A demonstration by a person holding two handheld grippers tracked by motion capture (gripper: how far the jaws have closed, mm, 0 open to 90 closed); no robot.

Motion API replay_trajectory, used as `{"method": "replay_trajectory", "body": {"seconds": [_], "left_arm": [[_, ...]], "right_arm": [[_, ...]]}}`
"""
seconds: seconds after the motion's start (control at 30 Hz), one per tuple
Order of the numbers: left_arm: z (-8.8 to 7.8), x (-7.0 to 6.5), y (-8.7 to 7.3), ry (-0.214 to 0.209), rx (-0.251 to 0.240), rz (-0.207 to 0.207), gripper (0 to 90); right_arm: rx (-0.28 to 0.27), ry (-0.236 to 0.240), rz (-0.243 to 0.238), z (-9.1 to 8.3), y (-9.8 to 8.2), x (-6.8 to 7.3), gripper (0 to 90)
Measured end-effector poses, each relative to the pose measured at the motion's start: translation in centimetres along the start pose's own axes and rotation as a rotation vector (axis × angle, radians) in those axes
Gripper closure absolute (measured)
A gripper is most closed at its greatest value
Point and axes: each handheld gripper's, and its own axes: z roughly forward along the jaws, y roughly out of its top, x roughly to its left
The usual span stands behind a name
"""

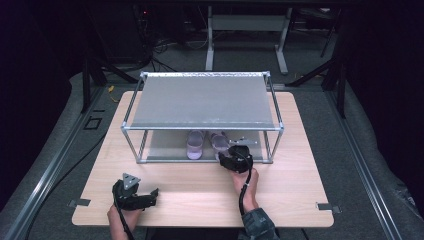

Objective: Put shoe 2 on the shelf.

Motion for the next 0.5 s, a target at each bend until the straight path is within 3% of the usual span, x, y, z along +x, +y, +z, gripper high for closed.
{"method": "replay_trajectory", "body": {"seconds": [0.1, 0.5], "left_arm": [[0.00, 0.00, 0.00, 0.000, 0.000, 0.000, 1.8], [0.01, -0.02, 0.00, 0.001, -0.001, -0.002, 1.8]], "right_arm": [[-0.003, 0.027, 0.012, 0.09, -0.05, 0.07, 53.8], [-0.010, 0.034, 0.040, 0.60, -0.02, 0.14, 55.4]]}}
